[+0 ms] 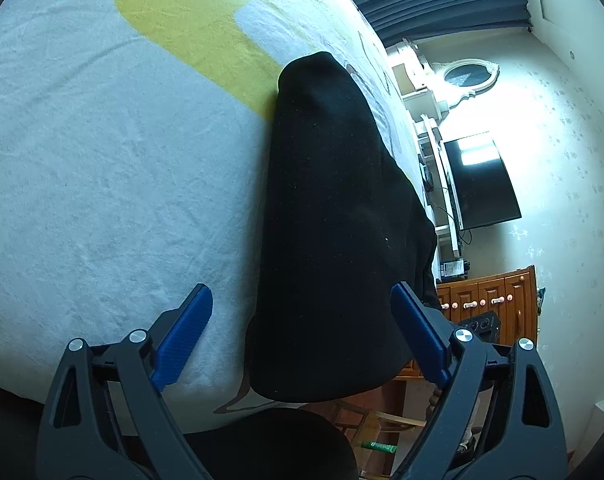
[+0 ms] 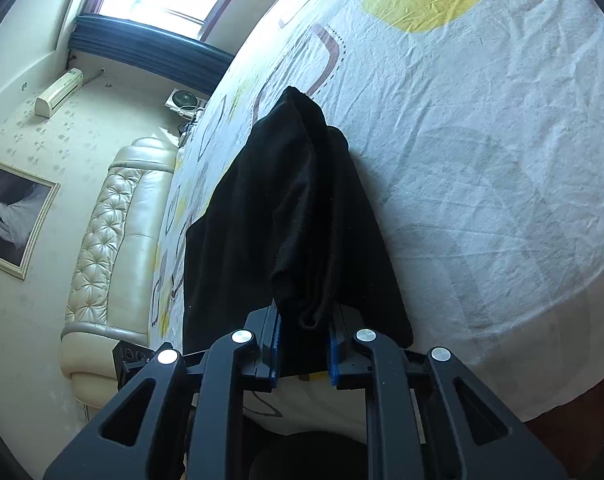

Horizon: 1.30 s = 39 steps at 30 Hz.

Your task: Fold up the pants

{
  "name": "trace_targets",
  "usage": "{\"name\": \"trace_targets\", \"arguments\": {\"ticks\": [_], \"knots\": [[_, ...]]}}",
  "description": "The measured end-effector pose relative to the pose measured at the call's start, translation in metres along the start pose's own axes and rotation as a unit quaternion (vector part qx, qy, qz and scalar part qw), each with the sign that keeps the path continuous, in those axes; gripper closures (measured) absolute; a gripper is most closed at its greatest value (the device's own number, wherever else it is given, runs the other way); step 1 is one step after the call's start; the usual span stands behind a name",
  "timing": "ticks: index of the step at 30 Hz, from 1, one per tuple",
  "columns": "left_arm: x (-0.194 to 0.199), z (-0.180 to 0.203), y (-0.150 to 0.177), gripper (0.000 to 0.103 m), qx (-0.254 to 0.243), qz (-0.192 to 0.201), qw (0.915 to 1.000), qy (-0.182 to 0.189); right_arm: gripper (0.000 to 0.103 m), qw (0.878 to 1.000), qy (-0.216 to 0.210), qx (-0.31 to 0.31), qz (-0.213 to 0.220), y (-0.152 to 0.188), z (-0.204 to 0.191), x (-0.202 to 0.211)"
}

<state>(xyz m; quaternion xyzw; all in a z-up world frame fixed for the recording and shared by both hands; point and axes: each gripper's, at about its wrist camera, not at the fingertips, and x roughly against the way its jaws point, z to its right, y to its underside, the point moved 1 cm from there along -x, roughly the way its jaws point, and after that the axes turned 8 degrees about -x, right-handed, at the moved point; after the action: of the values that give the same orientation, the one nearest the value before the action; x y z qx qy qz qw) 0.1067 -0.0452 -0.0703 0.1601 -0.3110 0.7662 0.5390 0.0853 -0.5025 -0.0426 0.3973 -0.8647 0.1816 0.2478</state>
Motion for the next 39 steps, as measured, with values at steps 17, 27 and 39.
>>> {"name": "trace_targets", "arguments": {"ticks": [17,27,39], "knots": [[0.012,-0.015,0.006,0.012,0.027,-0.002,0.9989,0.038,0.033,0.999,-0.023,-0.04,0.005,-0.022,0.036,0.042],[-0.011,0.0,0.009,0.008,0.015,-0.019,0.9987,0.046,0.031,0.997,-0.045,-0.065,-0.024,-0.013,0.056,0.025],[-0.022,0.008,0.011,0.039,-0.01,-0.02,0.9997,-0.007,0.029,0.996,-0.069,-0.06,-0.023,-0.011,0.052,0.012]]}}
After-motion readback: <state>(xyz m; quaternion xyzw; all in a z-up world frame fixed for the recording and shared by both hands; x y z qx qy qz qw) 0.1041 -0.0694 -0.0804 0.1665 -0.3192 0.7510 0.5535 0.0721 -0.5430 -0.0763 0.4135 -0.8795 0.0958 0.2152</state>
